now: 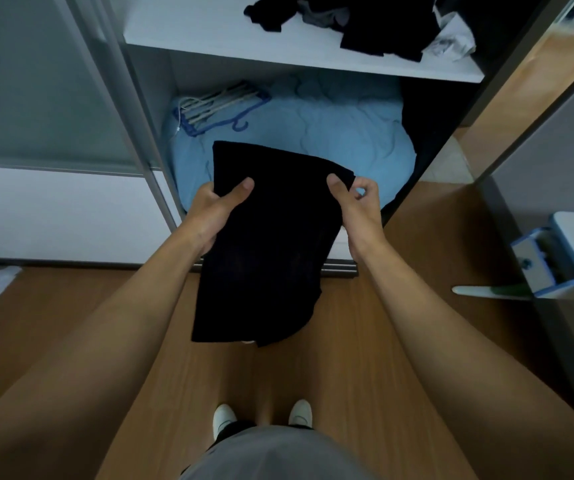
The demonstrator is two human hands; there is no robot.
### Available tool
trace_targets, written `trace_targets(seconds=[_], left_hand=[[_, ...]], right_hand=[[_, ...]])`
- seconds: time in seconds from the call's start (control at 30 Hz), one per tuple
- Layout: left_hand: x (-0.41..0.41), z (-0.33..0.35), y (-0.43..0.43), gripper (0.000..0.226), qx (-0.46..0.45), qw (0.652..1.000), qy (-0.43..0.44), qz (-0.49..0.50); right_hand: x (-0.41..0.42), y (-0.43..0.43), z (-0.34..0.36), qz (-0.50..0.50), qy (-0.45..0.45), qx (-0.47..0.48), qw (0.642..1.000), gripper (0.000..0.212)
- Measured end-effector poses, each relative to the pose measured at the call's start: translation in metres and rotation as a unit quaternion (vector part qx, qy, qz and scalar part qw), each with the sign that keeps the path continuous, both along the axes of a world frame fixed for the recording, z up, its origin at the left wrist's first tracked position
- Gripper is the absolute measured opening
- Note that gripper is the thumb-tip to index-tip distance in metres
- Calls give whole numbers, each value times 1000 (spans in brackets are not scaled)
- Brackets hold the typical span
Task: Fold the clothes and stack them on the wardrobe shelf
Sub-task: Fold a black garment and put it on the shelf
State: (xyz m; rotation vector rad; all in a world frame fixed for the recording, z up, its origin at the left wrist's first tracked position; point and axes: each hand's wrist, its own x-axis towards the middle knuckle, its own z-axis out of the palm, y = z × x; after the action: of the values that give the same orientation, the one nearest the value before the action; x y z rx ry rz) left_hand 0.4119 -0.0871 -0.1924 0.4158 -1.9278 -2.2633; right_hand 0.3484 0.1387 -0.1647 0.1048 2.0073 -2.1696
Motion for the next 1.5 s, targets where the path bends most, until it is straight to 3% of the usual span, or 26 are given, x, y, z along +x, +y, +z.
trace_targets(seconds=[0.2,0.37,0.53,0.7,0.97,1.1,1.17,1.27,1.33,1.5], left_hand=[[2,14,-18,27,11,1000,5,27],[6,17,-34,58,19,998,15,60],[5,20,-50,58,-17,995,15,97],[4,16,-60,60,-26,995,24,89],[2,9,-52,68,2,1000,-10,-25],[-1,10,-34,46,-31,999,-25,-29],[-8,16,-23,31,-38,999,-19,-13],[-13,21,-10,13,-36,999,-13,-12],[-11,24,-6,9,-25,999,-15,-17],[-4,37,-25,32,-46,999,-20,-2]], right_hand=[[11,-11,-16,40,16,4,999,22],[5,-32,2,77,89,34,993,7],[-4,-47,25,125,155,71,977,22],[-10,-56,41,147,176,62,971,18],[-12,-43,41,132,131,-54,981,12],[-18,-31,48,112,103,-119,981,5],[-20,-17,44,83,76,-145,983,18],[-11,6,17,126,58,-29,990,38],[3,11,-6,189,28,57,980,38],[13,-4,-15,182,-31,-48,982,22]])
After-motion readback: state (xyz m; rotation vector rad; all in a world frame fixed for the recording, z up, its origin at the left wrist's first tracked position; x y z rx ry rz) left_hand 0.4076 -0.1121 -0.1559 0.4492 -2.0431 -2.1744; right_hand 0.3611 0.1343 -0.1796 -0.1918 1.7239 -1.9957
